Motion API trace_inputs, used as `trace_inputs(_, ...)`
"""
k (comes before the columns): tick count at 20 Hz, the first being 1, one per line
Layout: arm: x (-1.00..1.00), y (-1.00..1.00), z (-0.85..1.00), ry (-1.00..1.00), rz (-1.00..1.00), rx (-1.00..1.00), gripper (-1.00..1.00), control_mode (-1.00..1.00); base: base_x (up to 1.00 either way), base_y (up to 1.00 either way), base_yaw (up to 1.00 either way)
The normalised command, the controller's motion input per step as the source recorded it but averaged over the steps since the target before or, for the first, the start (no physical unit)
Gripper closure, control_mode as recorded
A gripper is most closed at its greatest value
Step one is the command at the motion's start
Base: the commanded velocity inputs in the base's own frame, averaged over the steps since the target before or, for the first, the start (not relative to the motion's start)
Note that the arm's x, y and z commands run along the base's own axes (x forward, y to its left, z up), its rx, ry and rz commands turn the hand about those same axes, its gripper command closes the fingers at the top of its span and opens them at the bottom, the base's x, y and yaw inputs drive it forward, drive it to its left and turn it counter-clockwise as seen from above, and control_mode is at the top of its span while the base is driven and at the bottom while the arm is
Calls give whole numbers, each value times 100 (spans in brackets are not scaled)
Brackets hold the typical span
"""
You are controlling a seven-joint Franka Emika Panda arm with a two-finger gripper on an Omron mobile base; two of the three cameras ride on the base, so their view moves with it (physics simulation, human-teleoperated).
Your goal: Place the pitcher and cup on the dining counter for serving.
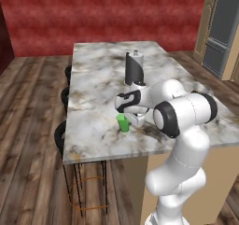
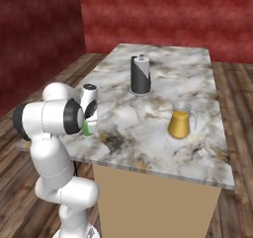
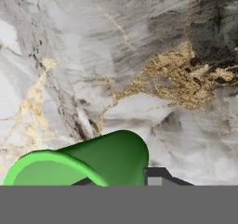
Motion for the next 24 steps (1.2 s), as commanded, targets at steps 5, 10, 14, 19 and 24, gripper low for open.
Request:
trace_inputs(5,4,0,0,0,0,0,-100,-100,0,0,0)
trace_inputs(10,-17,-3,23,-4,0,0,-100,-100,0,0,0)
trace_inputs(14,-45,-7,55,-20,0,0,-100,-100,0,0,0)
trace_inputs(19,-64,0,79,-27,0,0,-100,-100,0,0,0)
trace_inputs(24,-96,4,76,-35,0,0,-100,-100,0,0,0)
